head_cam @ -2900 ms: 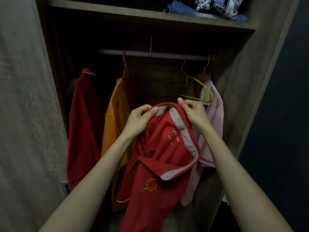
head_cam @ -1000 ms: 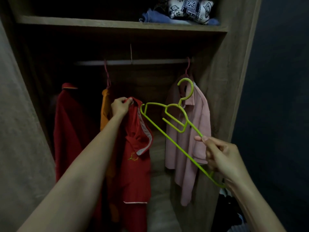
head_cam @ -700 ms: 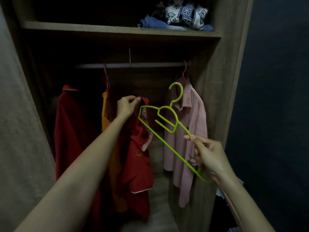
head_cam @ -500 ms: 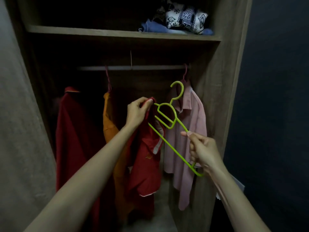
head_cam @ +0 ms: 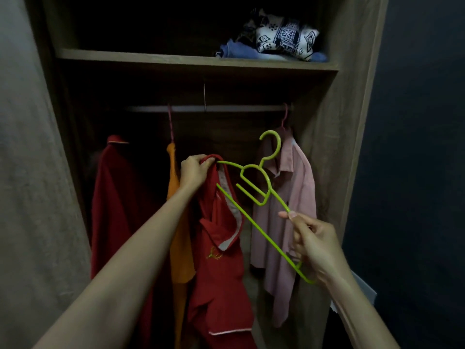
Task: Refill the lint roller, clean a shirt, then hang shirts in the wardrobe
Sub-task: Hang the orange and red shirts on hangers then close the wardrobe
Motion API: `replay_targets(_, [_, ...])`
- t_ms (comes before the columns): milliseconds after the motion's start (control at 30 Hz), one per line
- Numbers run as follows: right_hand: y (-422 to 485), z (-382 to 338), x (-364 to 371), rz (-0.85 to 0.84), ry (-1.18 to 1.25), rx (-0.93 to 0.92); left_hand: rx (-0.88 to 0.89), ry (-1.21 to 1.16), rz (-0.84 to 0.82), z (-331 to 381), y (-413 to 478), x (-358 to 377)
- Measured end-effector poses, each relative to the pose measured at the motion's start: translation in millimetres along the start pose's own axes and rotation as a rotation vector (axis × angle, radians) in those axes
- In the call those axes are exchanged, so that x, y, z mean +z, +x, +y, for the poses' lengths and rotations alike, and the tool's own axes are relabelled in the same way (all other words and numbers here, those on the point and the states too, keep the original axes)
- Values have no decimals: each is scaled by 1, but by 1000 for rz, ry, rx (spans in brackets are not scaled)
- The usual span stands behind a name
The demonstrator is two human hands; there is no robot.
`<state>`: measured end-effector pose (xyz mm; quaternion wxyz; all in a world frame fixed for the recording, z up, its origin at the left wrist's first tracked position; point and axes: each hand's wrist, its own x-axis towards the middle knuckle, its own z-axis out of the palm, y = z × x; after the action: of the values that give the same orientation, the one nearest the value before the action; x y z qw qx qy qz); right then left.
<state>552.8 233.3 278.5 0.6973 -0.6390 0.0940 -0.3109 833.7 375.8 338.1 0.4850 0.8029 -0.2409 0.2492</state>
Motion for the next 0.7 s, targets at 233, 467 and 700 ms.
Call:
replay_targets(233, [-4,-8,-11,-51,-77,-5,-33,-38,-67,7,8,2])
replay_targets(467, [17,9,11,53,-15,-9,201,-291,-120,51,-44,16])
replay_targets(700, [28,8,-16,-122,39,-38,537,224,50,37,-52,-8])
